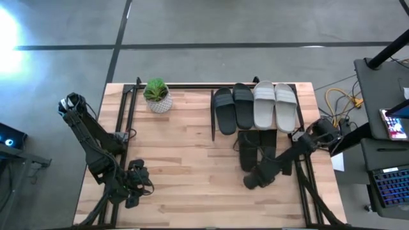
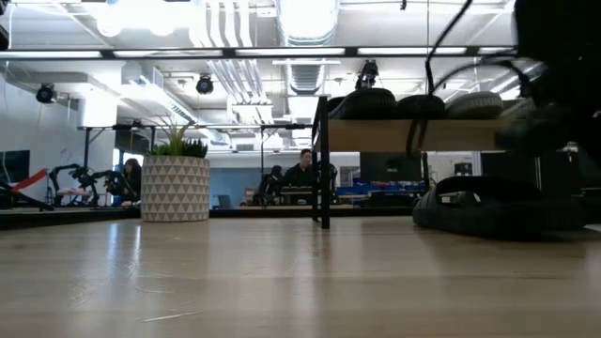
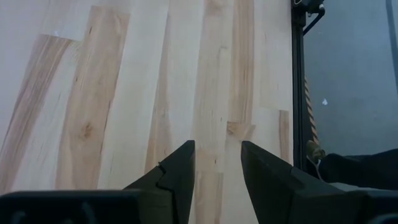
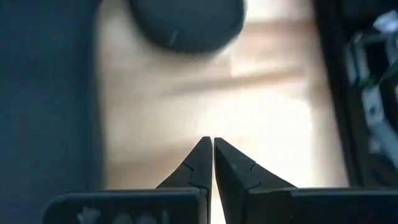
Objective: Pick and place slides into the shelf
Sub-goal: Adjust the black slides under the shelf
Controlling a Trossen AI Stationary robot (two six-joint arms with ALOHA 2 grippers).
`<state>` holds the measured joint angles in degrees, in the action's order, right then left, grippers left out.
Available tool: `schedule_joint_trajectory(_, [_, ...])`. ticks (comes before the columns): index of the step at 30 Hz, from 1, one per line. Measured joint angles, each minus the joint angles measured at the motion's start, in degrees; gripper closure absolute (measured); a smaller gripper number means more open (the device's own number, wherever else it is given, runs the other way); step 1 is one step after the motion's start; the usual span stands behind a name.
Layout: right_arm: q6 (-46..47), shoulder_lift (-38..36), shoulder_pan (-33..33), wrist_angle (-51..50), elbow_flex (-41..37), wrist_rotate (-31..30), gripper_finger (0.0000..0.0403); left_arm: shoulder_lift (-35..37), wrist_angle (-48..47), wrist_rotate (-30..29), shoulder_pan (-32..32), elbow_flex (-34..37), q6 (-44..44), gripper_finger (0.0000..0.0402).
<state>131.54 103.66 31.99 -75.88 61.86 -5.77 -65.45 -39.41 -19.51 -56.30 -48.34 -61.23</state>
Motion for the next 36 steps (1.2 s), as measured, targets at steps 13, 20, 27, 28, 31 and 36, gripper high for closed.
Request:
schedule_joint_trajectory(13, [-0.3, 5.5, 8.0, 17.8, 8.7, -4.9, 0.0394, 0.0, 0.4, 0.0, 0.0, 0.0, 0.0, 0.0286])
schedule_joint_trajectory(20, [-0.8, 10.9, 5.0, 16.7, 11.1, -5.1, 0.0394, 0.0, 1.4, 0.0, -0.3, 0.0, 0.0, 0.0286])
schedule_joint_trajectory(27, [-1.5, 10.9, -0.1, 9.3, 12.6, -14.2, 0.0394, 0.0, 1.5, 0.0, -1.0, 0.0, 0.0, 0.0286])
schedule_joint_trajectory(28, [-1.8, 10.3, -0.8, 7.6, 12.6, -14.8, 0.0394, 0.0, 1.5, 0.0, -1.1, 0.0, 0.0, 0.0286])
schedule_joint_trajectory(31, [-3.4, 9.7, -3.0, 3.3, 12.5, -14.5, 0.0394, 0.0, 1.5, 0.0, -1.1, 0.0, -0.1, 0.0286])
schedule_joint_trajectory(36, [-4.0, 9.7, -6.5, -1.2, 12.2, -15.4, 0.0394, 0.0, 1.5, 0.0, -1.2, 0.0, -0.1, 0.0286])
